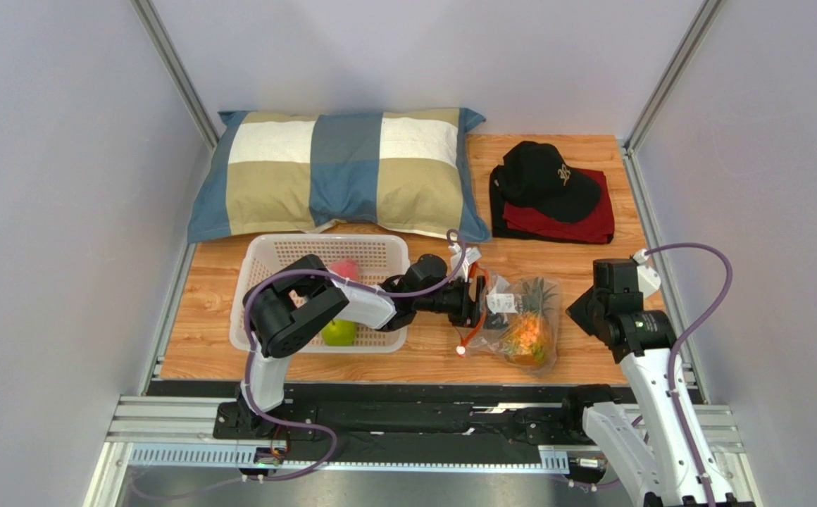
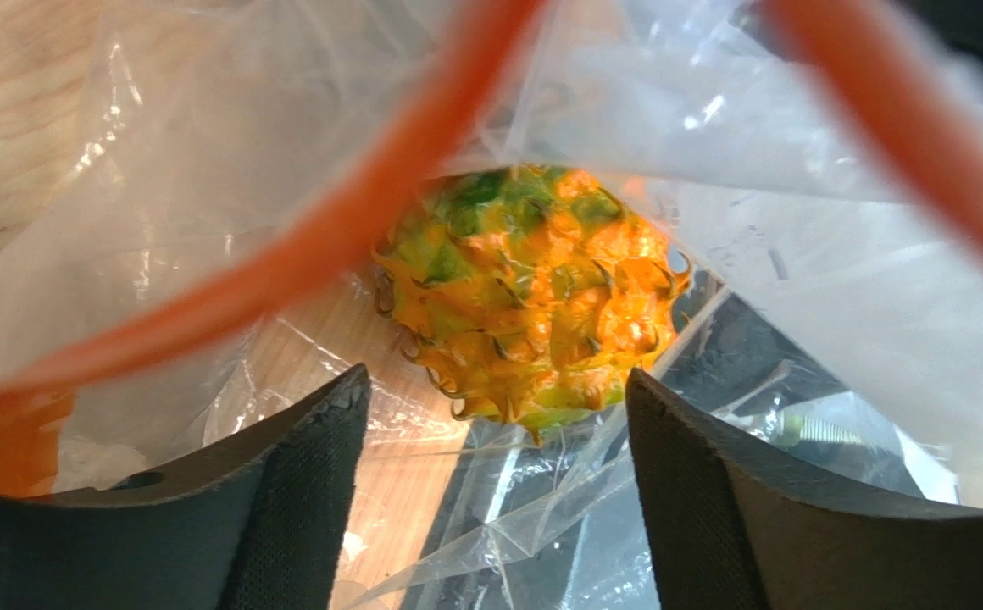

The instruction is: Open the zip-top bag and remove the fake food

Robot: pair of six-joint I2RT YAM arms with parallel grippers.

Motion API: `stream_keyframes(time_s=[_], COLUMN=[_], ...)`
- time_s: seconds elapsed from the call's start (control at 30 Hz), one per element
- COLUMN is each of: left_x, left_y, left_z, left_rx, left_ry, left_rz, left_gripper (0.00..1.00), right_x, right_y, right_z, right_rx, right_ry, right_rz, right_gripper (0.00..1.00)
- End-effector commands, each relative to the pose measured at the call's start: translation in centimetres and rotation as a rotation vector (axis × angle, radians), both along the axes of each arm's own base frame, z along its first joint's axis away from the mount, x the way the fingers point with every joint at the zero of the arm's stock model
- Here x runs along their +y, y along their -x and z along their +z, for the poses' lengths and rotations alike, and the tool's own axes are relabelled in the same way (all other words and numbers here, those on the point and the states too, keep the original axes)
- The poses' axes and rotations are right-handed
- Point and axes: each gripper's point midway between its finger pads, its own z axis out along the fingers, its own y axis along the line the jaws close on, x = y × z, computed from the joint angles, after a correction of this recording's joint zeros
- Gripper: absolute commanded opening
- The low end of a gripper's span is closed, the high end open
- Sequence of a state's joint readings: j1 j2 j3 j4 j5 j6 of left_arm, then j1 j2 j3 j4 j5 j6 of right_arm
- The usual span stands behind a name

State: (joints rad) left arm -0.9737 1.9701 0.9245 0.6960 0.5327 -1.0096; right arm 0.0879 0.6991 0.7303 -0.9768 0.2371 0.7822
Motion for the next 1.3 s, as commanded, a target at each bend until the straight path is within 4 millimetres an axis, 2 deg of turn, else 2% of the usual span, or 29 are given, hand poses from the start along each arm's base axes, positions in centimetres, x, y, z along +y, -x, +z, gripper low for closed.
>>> stream_keyframes(time_s=[0.0,0.03,0.1,0.17,0.3,0.47,0.6,0.83,0.97,1.0,1.1,1.17,1.2,1.27], left_x=[-1.1,-1.2,-1.5,-1.5,-2.1,-2.3,-2.5,-3.7,-3.6,-3.7,-3.5,-3.3,-3.2,-2.9], left_y=[0.1,0.2,0.2,0.4,0.8,1.1,1.6,2.6,2.5,2.4,1.9,1.4,1.3,1.0], left_z=[2.7,2.5,2.8,2.8,2.7,1.1,1.3,1.9,1.9,2.0,1.6,1.4,1.4,1.5], left_rx=[-0.038,-0.028,-0.030,-0.024,-0.004,0.045,0.051,0.045,0.018,0.011,-0.044,-0.055,-0.065,-0.078], left_ry=[0.070,0.069,0.083,0.085,0.086,0.028,0.029,0.049,0.057,0.059,0.032,0.013,0.012,0.002], left_rz=[-0.054,-0.061,-0.070,-0.081,-0.103,-0.109,-0.131,-0.173,-0.165,-0.166,-0.159,-0.142,-0.139,-0.128], left_gripper=[0.82,0.96,0.97,0.99,0.99,0.99,0.99,0.99,0.99,0.97,0.81,0.60,0.42,0.33], right_x=[2.0,3.4,4.0,4.2,6.2,9.0,9.9,12.4,12.5,12.7,13.1,12.8,12.1,11.0], right_y=[-0.4,-0.9,-0.5,-0.5,-0.5,-1.2,-1.7,-3.1,-3.0,-2.9,-2.4,-1.9,-2.0,-1.5], right_z=[-2.6,-2.7,-4.2,-4.6,-5.2,-6.0,-6.2,-5.3,-5.4,-5.3,-5.3,-5.3,-5.4,-5.2], right_rx=[0.021,0.002,0.029,0.020,0.004,-0.034,-0.037,-0.098,-0.093,-0.088,-0.067,-0.052,-0.053,-0.031], right_ry=[-0.120,-0.181,-0.215,-0.230,-0.353,-0.520,-0.545,-0.554,-0.551,-0.557,-0.571,-0.555,-0.510,-0.446], right_rz=[0.017,0.055,0.068,0.063,0.085,0.120,0.137,0.213,0.220,0.230,0.254,0.251,0.239,0.226], right_gripper=[0.00,0.00,0.00,0.00,0.00,0.00,0.00,0.00,0.00,0.00,0.00,0.00,0.00,0.00])
